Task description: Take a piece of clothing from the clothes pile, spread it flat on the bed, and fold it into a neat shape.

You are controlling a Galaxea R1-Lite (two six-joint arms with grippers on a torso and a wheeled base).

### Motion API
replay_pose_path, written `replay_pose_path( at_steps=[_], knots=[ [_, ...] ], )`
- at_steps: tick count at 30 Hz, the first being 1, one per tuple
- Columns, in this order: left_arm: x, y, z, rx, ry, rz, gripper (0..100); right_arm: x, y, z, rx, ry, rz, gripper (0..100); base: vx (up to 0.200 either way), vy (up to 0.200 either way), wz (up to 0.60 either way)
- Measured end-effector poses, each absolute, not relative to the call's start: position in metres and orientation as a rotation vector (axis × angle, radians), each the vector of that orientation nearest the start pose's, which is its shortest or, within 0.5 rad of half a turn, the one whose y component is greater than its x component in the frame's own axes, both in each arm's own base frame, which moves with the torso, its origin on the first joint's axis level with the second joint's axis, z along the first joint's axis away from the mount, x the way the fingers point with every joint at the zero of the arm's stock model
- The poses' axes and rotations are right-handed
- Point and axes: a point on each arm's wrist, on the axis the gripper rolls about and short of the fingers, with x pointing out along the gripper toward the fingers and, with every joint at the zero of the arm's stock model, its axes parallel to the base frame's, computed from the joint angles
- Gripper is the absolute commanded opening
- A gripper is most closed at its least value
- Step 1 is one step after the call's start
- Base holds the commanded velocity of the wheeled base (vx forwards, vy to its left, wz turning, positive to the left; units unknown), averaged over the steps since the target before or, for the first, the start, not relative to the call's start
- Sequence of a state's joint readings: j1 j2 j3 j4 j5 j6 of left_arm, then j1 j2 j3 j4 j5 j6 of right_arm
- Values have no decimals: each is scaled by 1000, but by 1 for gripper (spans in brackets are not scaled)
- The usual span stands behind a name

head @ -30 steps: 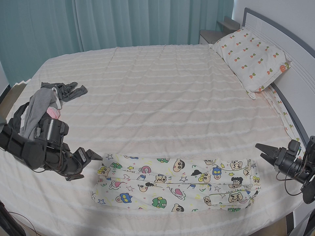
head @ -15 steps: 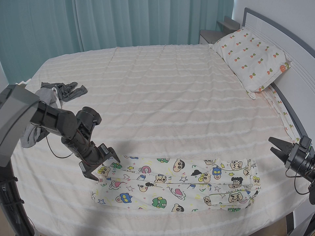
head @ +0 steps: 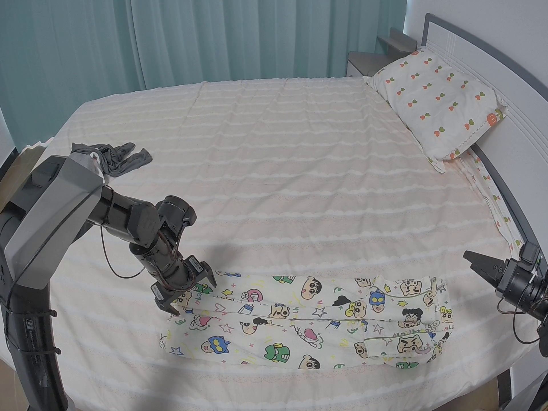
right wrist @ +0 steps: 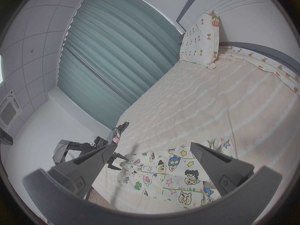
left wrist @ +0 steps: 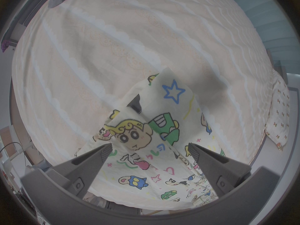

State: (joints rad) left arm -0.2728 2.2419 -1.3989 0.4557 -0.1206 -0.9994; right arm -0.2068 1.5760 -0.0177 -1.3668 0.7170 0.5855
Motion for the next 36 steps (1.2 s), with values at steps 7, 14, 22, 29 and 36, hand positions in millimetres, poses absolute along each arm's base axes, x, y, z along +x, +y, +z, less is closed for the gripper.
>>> replay_pose_path(
  at_steps=[7, 14, 22, 29, 36],
  knots=[
    [374, -103, 55, -748, 1338, 350, 100, 173, -21, 109, 655, 315, 447, 100, 0, 0, 0],
    [375, -98, 54, -757, 1336, 361, 0, 173, -21, 109, 652, 313, 447, 100, 0, 0, 0],
    [377, -96, 49, -755, 1343, 376, 0, 173, -21, 109, 650, 312, 447, 100, 0, 0, 0],
    [377, -93, 49, -730, 1313, 411, 0, 173, -21, 109, 649, 314, 447, 100, 0, 0, 0],
    [378, -96, 66, -730, 1251, 389, 0, 173, -21, 109, 649, 313, 447, 100, 0, 0, 0]
  ],
)
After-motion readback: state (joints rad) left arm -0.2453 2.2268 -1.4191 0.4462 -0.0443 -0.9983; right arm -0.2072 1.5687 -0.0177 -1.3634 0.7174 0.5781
